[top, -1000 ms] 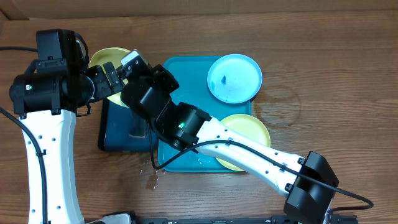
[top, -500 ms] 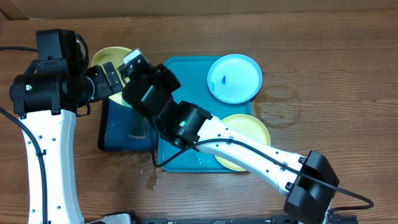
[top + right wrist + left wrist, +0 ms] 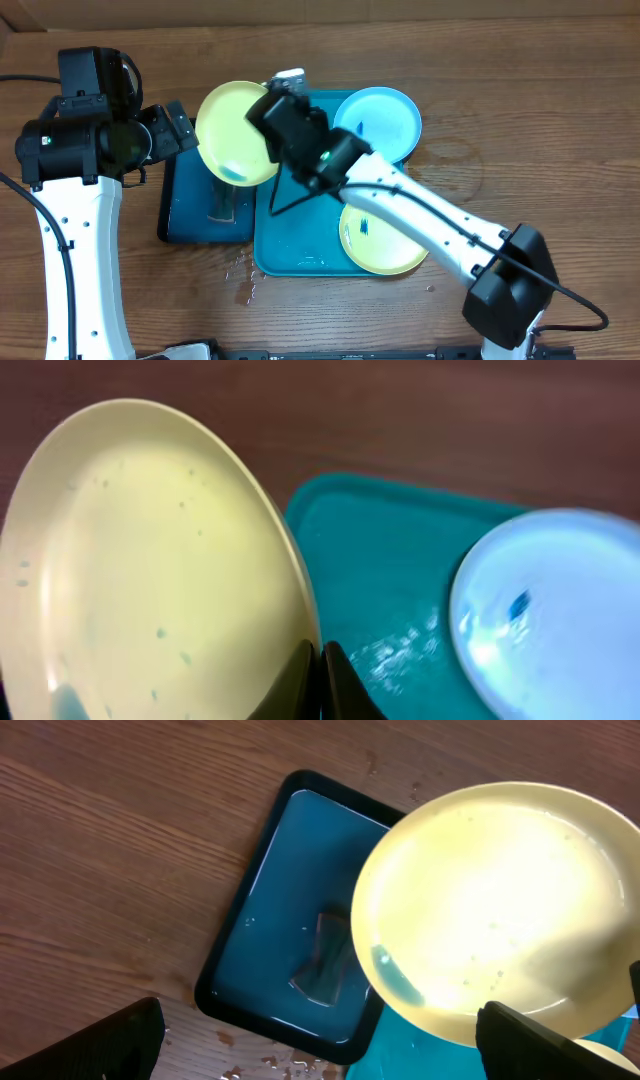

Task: Clean dirty plates on tray and stack at the side
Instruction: 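Carry the yellow plate to the right side of the table, right gripper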

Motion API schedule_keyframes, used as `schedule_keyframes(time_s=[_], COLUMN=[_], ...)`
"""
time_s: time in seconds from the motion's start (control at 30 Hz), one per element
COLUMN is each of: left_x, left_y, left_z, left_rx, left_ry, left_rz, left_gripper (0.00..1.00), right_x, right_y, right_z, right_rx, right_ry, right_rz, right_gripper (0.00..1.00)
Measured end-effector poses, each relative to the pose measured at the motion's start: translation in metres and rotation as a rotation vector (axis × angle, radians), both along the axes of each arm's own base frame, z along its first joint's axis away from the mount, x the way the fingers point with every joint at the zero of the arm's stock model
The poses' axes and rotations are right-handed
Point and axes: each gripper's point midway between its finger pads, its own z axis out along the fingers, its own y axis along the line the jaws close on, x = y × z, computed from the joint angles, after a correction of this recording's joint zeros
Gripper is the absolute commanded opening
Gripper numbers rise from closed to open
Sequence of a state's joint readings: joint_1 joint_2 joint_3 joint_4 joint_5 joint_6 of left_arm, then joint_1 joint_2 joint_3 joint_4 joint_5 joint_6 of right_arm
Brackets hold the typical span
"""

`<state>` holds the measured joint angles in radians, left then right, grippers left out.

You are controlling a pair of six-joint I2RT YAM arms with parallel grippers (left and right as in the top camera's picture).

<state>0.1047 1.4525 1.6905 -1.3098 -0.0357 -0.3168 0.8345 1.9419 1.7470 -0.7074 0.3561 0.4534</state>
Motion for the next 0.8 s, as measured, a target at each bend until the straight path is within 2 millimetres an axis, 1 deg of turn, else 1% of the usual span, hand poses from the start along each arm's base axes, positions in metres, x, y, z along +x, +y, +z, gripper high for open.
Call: schedule_keyframes(time_s=[0.17,0.27,0.43,0.53,0.63,0.67,0.7,0.73,0.77,0.8], left_x=[0.0,0.0,0.0,0.0,0.0,0.0,0.0,0.0,0.0,0.0], left_y=[0.0,0.0,0.0,0.0,0.0,0.0,0.0,0.0,0.0,0.0], left_z=[0.0,0.0,0.0,0.0,0.0,0.0,0.0,0.0,0.0,0.0], left_rx=[0.0,0.0,0.0,0.0,0.0,0.0,0.0,0.0,0.0,0.0], left_ry=[0.0,0.0,0.0,0.0,0.0,0.0,0.0,0.0,0.0,0.0], left_rz=[0.0,0.0,0.0,0.0,0.0,0.0,0.0,0.0,0.0,0.0], left_gripper=[1.0,1.0,1.0,1.0,1.0,1.0,1.0,1.0,1.0,1.0], right_x=[0.003,0.003,0.0,0.001,0.003,0.004,0.005,0.007,0.008,0.009], right_y=[-0.004,-0.007,-0.024,-0.039,-0.063,-0.075,-0.09,-0.112,-0.121,-0.137], right_z=[-0.008,-0.012,-0.02,-0.013,0.007,0.015,0.025,0.037,0.041,0.047], right_rx=[0.13,0.166,0.168,0.173,0.191,0.199,0.207,0.217,0.219,0.224], right_ry=[0.135,0.188,0.271,0.279,0.273,0.27,0.264,0.254,0.251,0.248], right_rz=[0.009,0.018,0.0,-0.025,-0.064,-0.084,-0.11,-0.149,-0.167,-0.2], right_gripper=[0.04,0.04,0.04,0.04,0.04,0.04,0.04,0.04,0.04,0.04])
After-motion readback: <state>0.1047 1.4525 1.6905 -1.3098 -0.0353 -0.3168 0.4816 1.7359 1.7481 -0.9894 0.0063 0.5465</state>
